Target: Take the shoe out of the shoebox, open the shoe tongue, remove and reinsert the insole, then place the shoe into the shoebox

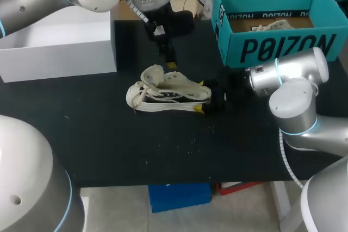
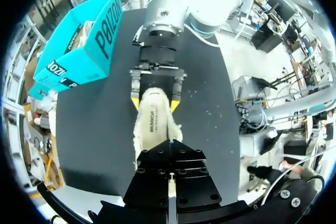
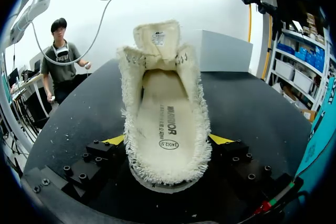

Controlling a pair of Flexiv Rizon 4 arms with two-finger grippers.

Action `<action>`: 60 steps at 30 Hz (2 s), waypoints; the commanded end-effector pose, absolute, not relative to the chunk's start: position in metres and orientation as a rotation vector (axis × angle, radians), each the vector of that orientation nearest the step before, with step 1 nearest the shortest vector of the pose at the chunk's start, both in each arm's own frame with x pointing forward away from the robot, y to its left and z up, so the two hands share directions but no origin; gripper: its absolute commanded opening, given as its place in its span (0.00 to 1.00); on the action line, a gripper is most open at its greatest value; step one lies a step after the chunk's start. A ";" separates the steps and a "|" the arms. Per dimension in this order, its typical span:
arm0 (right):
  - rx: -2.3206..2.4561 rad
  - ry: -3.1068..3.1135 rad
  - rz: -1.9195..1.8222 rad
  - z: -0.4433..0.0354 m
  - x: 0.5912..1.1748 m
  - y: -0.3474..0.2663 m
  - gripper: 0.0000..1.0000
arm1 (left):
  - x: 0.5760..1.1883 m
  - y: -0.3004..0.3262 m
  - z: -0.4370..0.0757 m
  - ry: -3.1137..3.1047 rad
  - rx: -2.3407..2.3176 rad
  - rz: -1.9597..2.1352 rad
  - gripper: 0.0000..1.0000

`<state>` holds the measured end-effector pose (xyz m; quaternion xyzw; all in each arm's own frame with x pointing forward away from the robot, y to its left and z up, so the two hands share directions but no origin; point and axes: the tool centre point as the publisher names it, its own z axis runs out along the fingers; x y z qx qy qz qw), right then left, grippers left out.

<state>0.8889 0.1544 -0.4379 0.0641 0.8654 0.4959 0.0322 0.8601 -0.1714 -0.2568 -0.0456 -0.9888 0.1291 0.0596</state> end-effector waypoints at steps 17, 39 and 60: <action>0.198 2.666 1.527 -0.439 0.891 0.153 0.00 | 0.896 -0.153 -0.297 -2.820 -0.370 0.304 0.00; 0.198 2.666 1.527 -0.439 0.891 0.153 0.00 | 0.885 -0.176 -0.360 -2.700 -0.373 0.243 0.00; 0.198 2.666 1.527 -0.439 0.891 0.153 0.00 | 0.859 -0.176 -0.401 -2.666 -0.324 0.198 0.00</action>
